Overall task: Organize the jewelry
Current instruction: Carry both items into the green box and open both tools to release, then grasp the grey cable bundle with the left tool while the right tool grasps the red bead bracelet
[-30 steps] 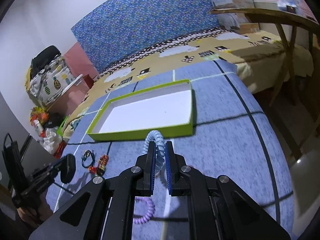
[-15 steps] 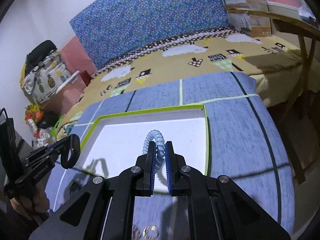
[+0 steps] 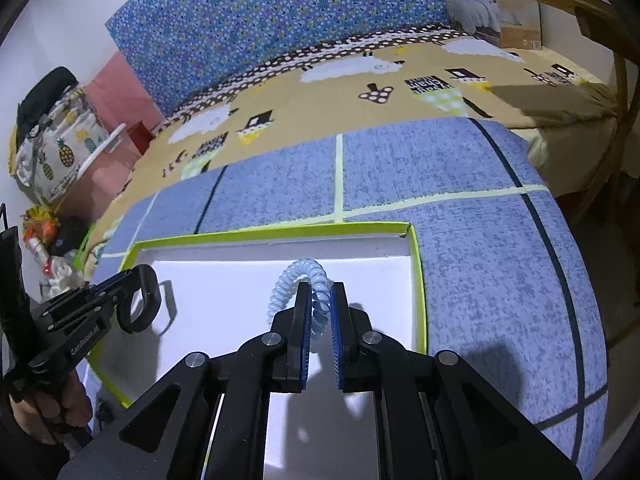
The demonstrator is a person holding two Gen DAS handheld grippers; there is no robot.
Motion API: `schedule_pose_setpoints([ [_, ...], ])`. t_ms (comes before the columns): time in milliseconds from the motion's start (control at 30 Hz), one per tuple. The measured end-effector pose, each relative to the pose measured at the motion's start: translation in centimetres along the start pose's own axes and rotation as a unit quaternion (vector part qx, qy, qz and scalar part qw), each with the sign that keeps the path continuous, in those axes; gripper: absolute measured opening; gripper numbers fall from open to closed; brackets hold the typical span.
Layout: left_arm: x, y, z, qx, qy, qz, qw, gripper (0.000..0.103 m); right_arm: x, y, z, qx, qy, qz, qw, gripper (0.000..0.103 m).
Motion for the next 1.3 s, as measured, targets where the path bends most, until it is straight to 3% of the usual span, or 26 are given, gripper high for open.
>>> schedule_pose_setpoints([
  [233, -0.4, -0.3, -0.6, 0.004, -0.011, -0.001, 0.9999, 0.011, -0.4, -0.3, -0.2, 0.005, -0.008, 0.008, 1.0, 0.01],
  [367, -0.3, -0.3, -0.6, 0.01, -0.021, -0.005, 0.9997, 0.012, 0.0, -0.3, 0.0, 0.012, -0.007, 0.002, 1.0, 0.019],
  [567, 1.2, -0.4, -0.4, 0.029, -0.035, -0.017, 0.9988, 0.016, 2.0, -0.3, 1.0, 0.03, 0.0, -0.017, 0.999, 0.019],
  [933, 8.6, -1.4, -0.2, 0.033, -0.05, -0.075, 0.9954, 0.02, 9.2, -2.6, 2.8, 0.062, 0.008, -0.065, 0.996, 0.02],
  [1300, 16.0, -5.6, -0.5, 0.039, -0.068, -0.112, 0.9906, 0.021, 16.6, -7.0, 3.7, 0.079, 0.011, -0.102, 0.992, 0.02],
])
Point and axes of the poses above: each gripper's, at about its wrist camera, not at the fingertips, and x roughly against the way its jaws point, z to its left, y to its top, the point moved 8 cm from there along -x, roughly the way its jaws point, and after that the axes turned 13 degrees about -z, right-handed, at the moved point
